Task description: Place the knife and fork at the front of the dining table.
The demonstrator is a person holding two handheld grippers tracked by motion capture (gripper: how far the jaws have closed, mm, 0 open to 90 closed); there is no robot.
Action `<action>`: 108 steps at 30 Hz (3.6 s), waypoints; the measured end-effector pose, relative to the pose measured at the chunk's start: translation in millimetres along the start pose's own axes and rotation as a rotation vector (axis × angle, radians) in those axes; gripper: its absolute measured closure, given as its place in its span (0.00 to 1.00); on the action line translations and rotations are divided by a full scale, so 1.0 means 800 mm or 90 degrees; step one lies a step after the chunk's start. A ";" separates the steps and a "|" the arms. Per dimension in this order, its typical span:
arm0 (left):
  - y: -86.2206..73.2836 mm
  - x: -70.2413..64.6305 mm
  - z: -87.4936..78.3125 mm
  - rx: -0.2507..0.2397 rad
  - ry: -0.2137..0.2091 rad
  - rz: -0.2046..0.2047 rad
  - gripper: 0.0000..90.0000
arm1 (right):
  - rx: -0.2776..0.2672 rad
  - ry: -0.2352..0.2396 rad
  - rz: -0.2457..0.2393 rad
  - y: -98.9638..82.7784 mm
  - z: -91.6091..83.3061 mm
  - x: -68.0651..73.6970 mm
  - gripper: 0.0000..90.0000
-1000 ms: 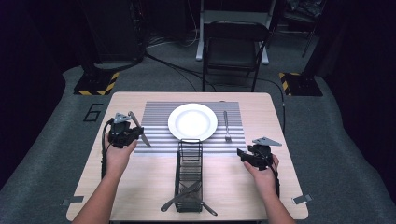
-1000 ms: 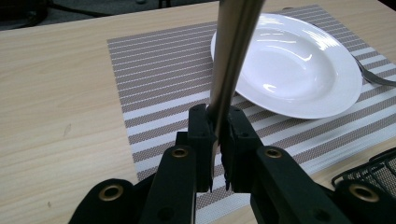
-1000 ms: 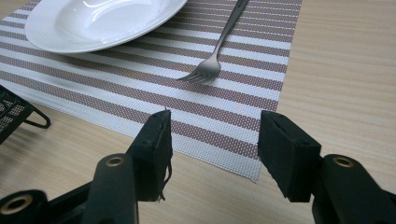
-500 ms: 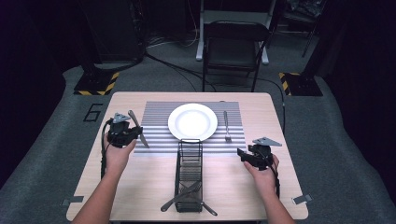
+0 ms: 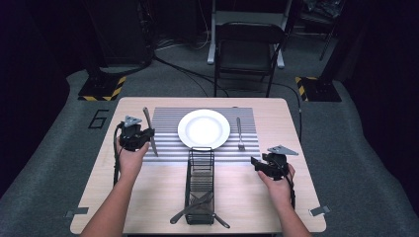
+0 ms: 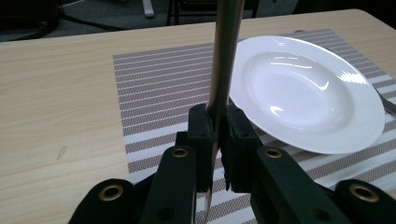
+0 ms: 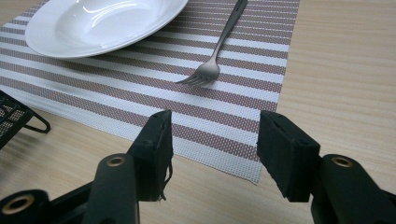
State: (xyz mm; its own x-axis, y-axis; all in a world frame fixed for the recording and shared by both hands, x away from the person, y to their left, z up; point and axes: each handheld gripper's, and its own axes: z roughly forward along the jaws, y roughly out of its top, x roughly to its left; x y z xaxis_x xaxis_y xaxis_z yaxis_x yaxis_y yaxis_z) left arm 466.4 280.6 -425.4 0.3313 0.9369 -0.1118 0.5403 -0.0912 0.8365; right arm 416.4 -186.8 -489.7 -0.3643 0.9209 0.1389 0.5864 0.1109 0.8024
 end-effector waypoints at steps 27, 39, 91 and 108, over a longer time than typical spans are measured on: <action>-0.005 -0.002 0.082 0.028 0.027 -0.047 0.92 | -0.001 0.001 0.021 -0.003 0.000 -0.011 0.50; 0.005 -0.011 0.091 0.034 0.054 -0.095 0.92 | -0.001 0.002 0.024 -0.003 0.000 -0.011 0.50; -0.001 -0.015 0.188 0.114 0.127 -0.160 0.92 | -0.007 0.016 0.031 -0.005 -0.001 -0.010 0.50; -0.005 -0.020 0.197 0.131 0.130 -0.137 0.90 | -0.003 0.017 0.043 -0.007 0.001 -0.011 0.50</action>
State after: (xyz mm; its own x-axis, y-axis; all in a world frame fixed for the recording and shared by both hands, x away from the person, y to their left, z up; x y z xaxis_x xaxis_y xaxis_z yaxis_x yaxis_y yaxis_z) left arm 580.6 213.1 -511.4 0.0425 0.9883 -0.1466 0.7324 0.0690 0.6773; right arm 416.8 -195.3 -495.9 -0.3426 0.9162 0.2078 0.6072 0.0472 0.7931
